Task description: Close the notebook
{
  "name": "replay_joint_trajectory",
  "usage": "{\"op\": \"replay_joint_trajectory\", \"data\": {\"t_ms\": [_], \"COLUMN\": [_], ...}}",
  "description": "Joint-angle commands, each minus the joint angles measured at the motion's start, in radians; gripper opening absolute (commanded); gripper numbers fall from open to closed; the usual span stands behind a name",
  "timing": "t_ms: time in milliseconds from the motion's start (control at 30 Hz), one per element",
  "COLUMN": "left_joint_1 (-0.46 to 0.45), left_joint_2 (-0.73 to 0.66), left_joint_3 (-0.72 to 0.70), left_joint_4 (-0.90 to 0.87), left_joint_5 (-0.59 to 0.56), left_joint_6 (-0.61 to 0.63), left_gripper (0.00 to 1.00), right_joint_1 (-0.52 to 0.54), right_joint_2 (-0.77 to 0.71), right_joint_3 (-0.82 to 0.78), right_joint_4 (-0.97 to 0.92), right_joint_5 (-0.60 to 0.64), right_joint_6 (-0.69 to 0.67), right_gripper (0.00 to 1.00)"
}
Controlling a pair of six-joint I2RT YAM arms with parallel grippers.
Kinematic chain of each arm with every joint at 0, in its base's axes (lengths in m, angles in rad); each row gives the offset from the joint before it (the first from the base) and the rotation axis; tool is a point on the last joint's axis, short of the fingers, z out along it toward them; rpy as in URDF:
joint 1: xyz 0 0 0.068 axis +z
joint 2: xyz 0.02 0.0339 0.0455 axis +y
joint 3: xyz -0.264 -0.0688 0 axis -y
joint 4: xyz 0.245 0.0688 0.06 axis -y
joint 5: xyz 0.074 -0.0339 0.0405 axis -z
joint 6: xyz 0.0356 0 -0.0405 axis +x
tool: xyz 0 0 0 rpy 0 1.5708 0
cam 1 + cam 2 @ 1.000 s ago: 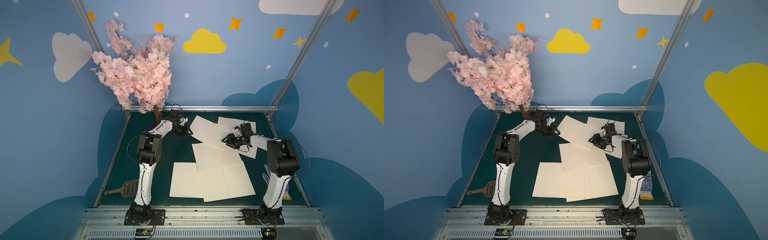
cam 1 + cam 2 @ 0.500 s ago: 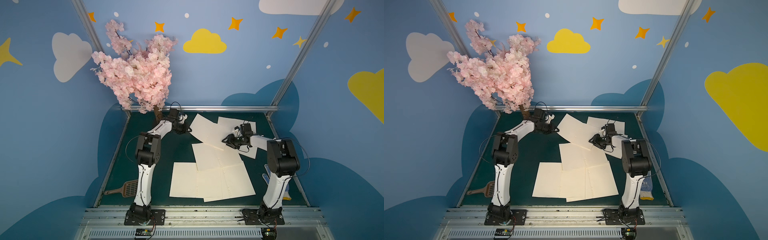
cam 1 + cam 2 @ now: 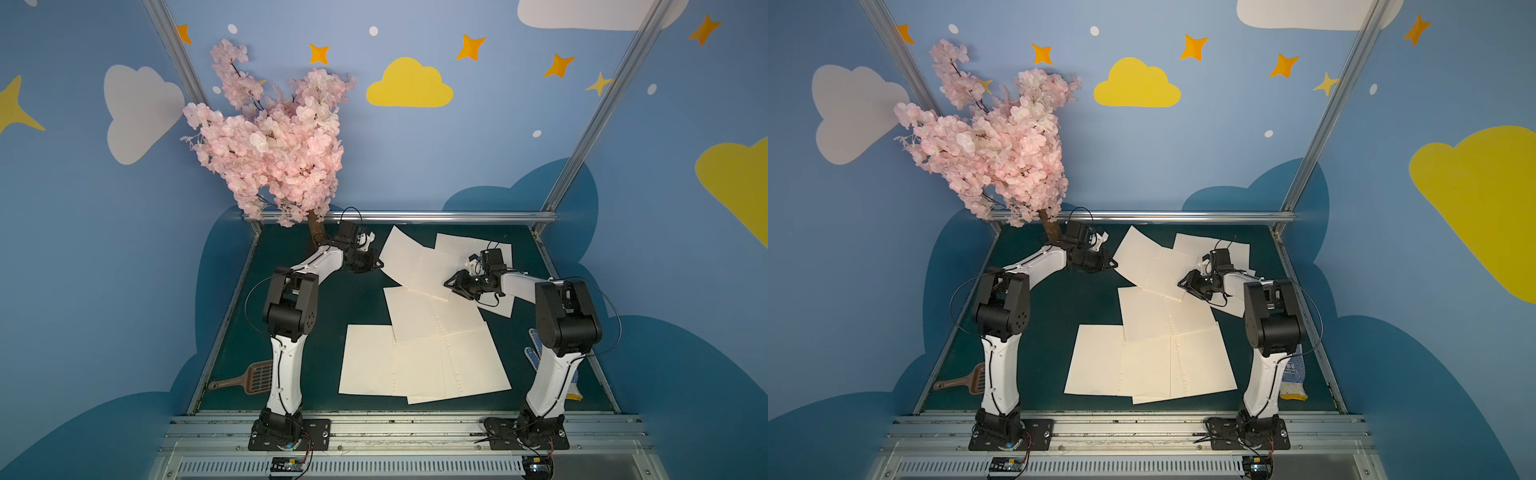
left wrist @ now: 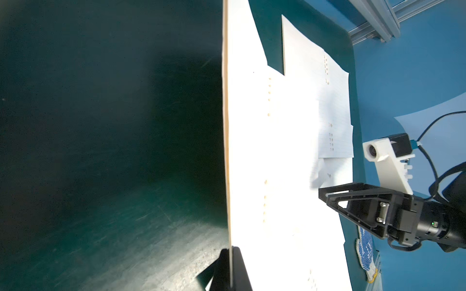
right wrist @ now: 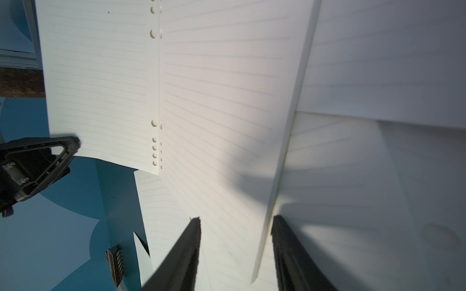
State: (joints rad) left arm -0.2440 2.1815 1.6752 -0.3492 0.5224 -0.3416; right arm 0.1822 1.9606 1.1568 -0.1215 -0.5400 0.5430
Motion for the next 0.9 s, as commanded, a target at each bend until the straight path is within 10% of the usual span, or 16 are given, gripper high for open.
{"op": "replay_joint_trajectory", "data": {"t_ms": [0, 867], "left_joint_1": [-0.009, -0.13], "left_joint_2": [-0.057, -0.371], "left_joint_3": [-0.026, -0.319], "left_joint_4": [0.015, -0.016], "left_joint_5": [-0.002, -0.151], "left_joint_6": [-0.005, 0.037], "left_gripper": [0.03, 0.11], "right_joint_1": [0.007, 0.008], "right_joint_2": [-0.045, -0.12], "right_joint_3": [-0.029, -0.08], "right_joint_4": [-0.06, -0.065], "right_joint_5": [0.019, 0.022], "right_joint_6": [-0.014, -0.014], "right_gripper": [0.48, 0.53]}}
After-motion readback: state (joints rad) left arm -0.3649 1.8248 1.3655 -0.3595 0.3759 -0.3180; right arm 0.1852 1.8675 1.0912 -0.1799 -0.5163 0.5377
